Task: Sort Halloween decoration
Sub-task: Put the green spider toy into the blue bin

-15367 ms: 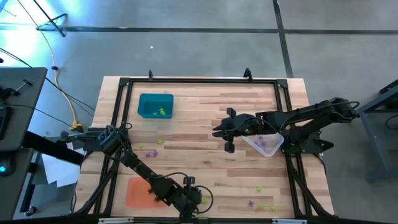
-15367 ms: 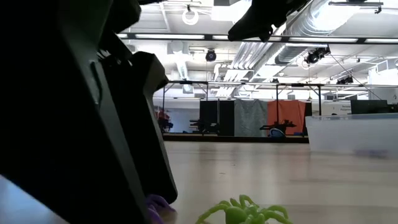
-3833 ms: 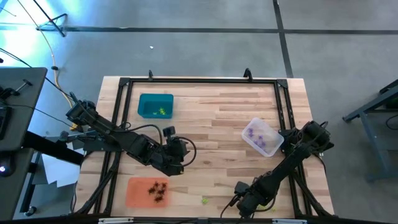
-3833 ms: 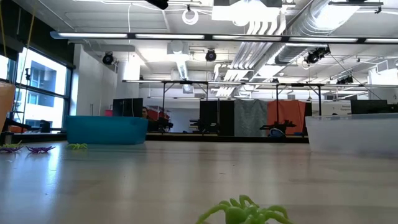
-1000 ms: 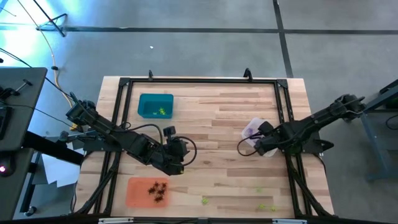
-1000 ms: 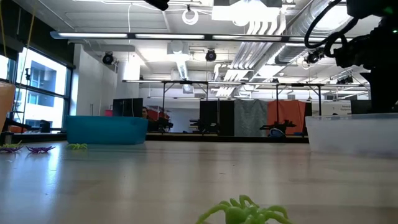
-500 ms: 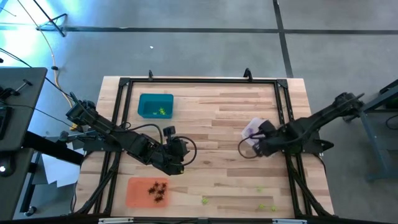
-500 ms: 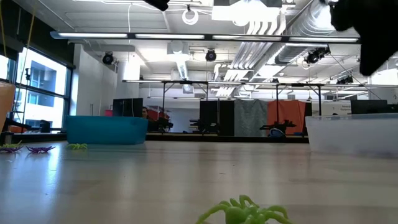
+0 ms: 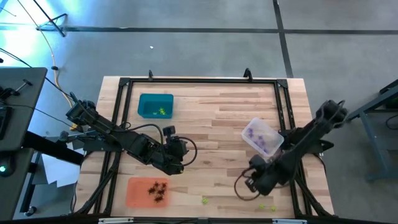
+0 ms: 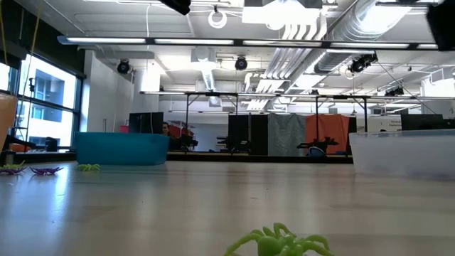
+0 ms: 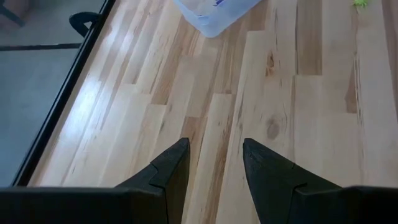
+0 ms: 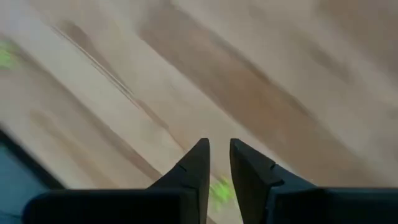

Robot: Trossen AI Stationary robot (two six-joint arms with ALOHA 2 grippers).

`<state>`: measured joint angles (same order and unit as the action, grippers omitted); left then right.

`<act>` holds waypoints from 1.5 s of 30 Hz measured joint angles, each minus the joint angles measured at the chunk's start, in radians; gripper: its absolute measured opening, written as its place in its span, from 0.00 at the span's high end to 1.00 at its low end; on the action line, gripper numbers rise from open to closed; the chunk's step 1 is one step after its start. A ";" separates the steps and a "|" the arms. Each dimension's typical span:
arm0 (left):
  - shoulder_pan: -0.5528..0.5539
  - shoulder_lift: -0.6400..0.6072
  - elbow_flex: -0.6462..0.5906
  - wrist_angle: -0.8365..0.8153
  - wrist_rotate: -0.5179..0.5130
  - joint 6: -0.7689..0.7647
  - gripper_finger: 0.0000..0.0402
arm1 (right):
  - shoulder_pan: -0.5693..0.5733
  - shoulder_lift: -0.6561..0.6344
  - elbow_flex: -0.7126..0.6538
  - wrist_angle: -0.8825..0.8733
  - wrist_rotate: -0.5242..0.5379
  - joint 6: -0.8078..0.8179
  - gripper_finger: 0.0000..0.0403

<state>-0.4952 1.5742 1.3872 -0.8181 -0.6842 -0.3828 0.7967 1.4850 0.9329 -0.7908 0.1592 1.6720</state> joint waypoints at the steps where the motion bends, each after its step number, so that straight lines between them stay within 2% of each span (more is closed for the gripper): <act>1: 0.001 0.000 0.000 0.000 0.000 0.000 0.66 | 0.011 0.026 0.000 0.009 -0.023 0.020 0.84; 7: 0.012 0.000 0.000 -0.001 0.000 0.000 0.66 | 0.045 0.112 0.000 0.086 -0.094 0.090 0.74; 15: 0.001 0.000 0.000 -0.039 0.001 -0.009 0.66 | 0.071 0.127 0.000 0.118 -0.183 0.163 0.64; 23: -0.010 0.000 0.000 -0.051 0.002 -0.059 0.66 | 0.077 0.136 0.000 0.114 -0.231 0.163 0.62; 31: -0.011 0.000 0.000 -0.050 0.002 -0.061 0.66 | 0.077 0.218 0.000 0.109 -0.240 0.116 0.62; 39: -0.009 0.000 0.000 -0.050 0.001 -0.061 0.66 | 0.076 0.281 0.006 0.095 -0.246 0.091 0.65; 42: -0.009 0.000 0.000 -0.049 0.001 -0.062 0.66 | 0.076 0.279 0.005 0.087 -0.247 0.088 0.72; 45: -0.009 0.000 0.000 -0.049 0.001 -0.061 0.66 | 0.076 0.266 0.001 0.080 -0.248 0.080 0.84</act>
<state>-0.5045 1.5745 1.3872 -0.8669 -0.6835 -0.4443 0.8730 1.7513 0.9337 -0.7107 -0.0883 1.7518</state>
